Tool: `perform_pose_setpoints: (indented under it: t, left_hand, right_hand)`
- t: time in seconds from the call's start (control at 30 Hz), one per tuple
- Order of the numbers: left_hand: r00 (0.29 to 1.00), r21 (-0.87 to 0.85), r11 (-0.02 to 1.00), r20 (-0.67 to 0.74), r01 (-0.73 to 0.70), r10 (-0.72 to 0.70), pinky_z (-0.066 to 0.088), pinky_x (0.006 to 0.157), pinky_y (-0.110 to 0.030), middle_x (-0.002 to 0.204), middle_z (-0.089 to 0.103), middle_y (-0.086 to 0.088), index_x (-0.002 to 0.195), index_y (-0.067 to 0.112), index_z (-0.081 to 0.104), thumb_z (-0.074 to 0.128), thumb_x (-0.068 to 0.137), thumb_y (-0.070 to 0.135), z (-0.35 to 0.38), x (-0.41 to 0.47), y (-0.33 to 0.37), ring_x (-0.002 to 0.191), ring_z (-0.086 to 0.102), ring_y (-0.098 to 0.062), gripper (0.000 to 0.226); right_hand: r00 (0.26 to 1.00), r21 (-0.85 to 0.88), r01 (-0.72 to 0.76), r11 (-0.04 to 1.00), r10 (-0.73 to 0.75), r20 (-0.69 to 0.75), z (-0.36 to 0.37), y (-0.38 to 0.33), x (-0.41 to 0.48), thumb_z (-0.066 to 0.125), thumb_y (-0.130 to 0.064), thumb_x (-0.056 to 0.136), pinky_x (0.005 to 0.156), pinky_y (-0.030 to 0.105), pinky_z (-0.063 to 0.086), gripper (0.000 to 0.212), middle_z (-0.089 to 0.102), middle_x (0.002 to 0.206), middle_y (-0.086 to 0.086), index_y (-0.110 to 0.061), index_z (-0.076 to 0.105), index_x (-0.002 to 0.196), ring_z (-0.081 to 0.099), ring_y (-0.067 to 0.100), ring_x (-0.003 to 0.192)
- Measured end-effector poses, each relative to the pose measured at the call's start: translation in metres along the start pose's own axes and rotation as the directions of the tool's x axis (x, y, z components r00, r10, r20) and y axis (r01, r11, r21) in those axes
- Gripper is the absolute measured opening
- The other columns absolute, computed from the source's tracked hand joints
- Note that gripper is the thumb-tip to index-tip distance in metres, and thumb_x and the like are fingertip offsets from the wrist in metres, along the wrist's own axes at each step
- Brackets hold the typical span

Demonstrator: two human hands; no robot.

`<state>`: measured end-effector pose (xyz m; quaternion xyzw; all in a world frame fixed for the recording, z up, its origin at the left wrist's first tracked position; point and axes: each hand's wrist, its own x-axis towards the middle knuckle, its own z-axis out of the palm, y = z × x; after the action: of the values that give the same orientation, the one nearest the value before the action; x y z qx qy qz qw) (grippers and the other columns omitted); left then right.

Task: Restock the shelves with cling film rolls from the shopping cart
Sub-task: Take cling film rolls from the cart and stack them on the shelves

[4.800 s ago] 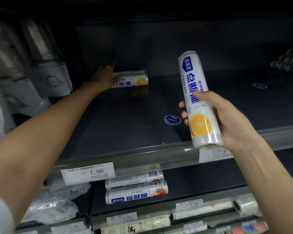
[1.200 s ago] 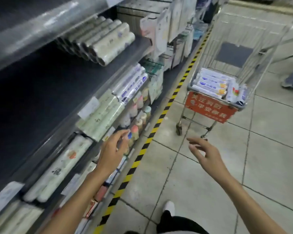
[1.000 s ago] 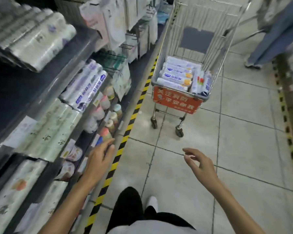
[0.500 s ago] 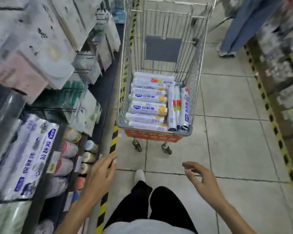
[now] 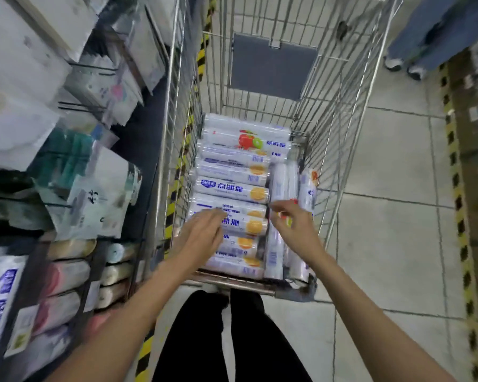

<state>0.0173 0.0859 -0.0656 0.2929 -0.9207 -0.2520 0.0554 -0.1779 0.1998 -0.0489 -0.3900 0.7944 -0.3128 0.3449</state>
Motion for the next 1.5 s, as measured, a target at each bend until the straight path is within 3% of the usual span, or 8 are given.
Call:
perform_pose_setpoints:
  t: [0.2, 0.47, 0.83, 0.97, 1.1, 1.2, 1.3, 1.5]
  left_hand:
    - [0.925, 0.189, 0.979, 0.354, 0.078, -0.142, 0.017, 0.115, -0.037, 0.150, 0.033, -0.008, 0.143, 0.015, 0.034, 0.058, 0.089, 0.042, 0.054, 0.050, -0.030, 0.138, 0.030, -0.023, 0.065]
    - [0.907, 0.289, 0.957, 0.410, -0.029, -0.096, 0.033, 0.094, -0.033, 0.125, 0.047, -0.007, 0.134, 0.014, 0.041, 0.064, 0.084, 0.038, 0.064, 0.055, -0.040, 0.117, 0.041, -0.025, 0.060]
    - [0.922, 0.282, 0.959, 0.362, 0.034, -0.139, 0.037, 0.079, -0.030, 0.117, 0.056, -0.009, 0.132, 0.007, 0.034, 0.057, 0.092, 0.027, 0.029, 0.037, -0.043, 0.104, 0.054, -0.026, 0.050]
    - [0.912, 0.022, 0.946, 0.257, 0.324, -0.318, 0.039, 0.073, -0.030, 0.113, 0.056, -0.003, 0.129, 0.014, 0.038, 0.061, 0.088, 0.039, -0.007, 0.019, -0.038, 0.098, 0.057, -0.022, 0.053]
    - [0.799, -0.523, 0.614, 0.281, 0.592, -0.531, 0.050, 0.066, -0.035, 0.090, 0.066, -0.007, 0.103, 0.013, 0.059, 0.072, 0.081, 0.032, -0.047, 0.000, -0.033, 0.072, 0.063, -0.021, 0.032]
    - [0.734, -0.794, 0.247, 0.328, 0.555, -0.595, 0.050, 0.064, -0.021, 0.081, 0.070, -0.002, 0.090, 0.011, 0.064, 0.072, 0.081, 0.023, -0.083, -0.019, -0.023, 0.065, 0.065, -0.008, 0.017]
    - [0.682, -0.911, -0.076, 0.356, 0.404, -0.639, 0.056, 0.067, -0.029, 0.080, 0.073, -0.001, 0.110, 0.007, 0.059, 0.067, 0.079, 0.025, -0.112, -0.043, -0.004, 0.068, 0.069, -0.012, 0.037]
    - [0.549, -0.977, -0.215, 0.186, 0.012, -0.815, 0.053, 0.052, -0.023, 0.066, 0.068, -0.001, 0.101, 0.011, 0.058, 0.054, 0.091, 0.029, -0.157, -0.127, 0.039, 0.053, 0.064, -0.012, 0.021]
  right_hand:
    - [0.972, -0.293, 0.122, 0.948, -0.054, 0.230, 0.044, 0.017, 0.128, 0.058, -0.023, 0.093, 0.102, 0.038, 0.035, 0.044, 0.050, 0.133, 0.019, -0.001, 0.049, 0.130, 0.044, 0.034, 0.125]
    - [0.965, -0.655, 0.217, 0.724, -0.057, 0.257, 0.085, 0.017, 0.176, 0.056, -0.037, 0.091, 0.098, 0.043, 0.032, 0.054, 0.041, 0.133, 0.017, -0.004, 0.044, 0.133, 0.037, 0.034, 0.121]
    - [0.932, -0.751, 0.162, 0.640, 0.151, 0.330, 0.079, -0.001, 0.182, 0.056, -0.032, 0.092, 0.105, 0.047, 0.028, 0.046, 0.038, 0.134, 0.019, -0.005, 0.046, 0.128, 0.033, 0.034, 0.128]
    - [0.922, -0.523, 0.123, 0.843, 0.097, 0.374, 0.051, -0.021, 0.164, 0.053, -0.025, 0.096, 0.077, 0.026, 0.037, 0.032, 0.050, 0.091, 0.001, -0.004, 0.050, 0.120, 0.048, 0.020, 0.090]
    - [0.920, -0.057, -0.131, 0.990, 0.143, 0.364, 0.013, -0.055, 0.121, 0.052, -0.037, 0.093, 0.085, 0.033, 0.039, 0.041, 0.053, 0.102, 0.012, -0.002, 0.048, 0.114, 0.052, 0.027, 0.092]
    - [0.902, 0.290, -0.244, 0.925, 0.106, 0.420, -0.002, -0.089, 0.085, 0.057, -0.036, 0.087, 0.100, 0.035, 0.037, 0.037, 0.055, 0.126, 0.020, -0.008, 0.057, 0.112, 0.054, 0.034, 0.114]
    - [0.837, 0.525, -0.346, 0.778, 0.003, 0.547, 0.002, -0.129, 0.047, 0.053, -0.027, 0.084, 0.081, 0.028, 0.054, 0.033, 0.066, 0.104, 0.015, -0.002, 0.059, 0.106, 0.067, 0.018, 0.085]
    - [0.618, 0.578, -0.488, 0.654, -0.208, 0.758, 0.046, -0.205, -0.026, 0.080, -0.026, 0.056, 0.059, 0.026, 0.056, 0.030, 0.070, 0.073, 0.008, -0.010, 0.075, 0.081, 0.067, 0.019, 0.061]
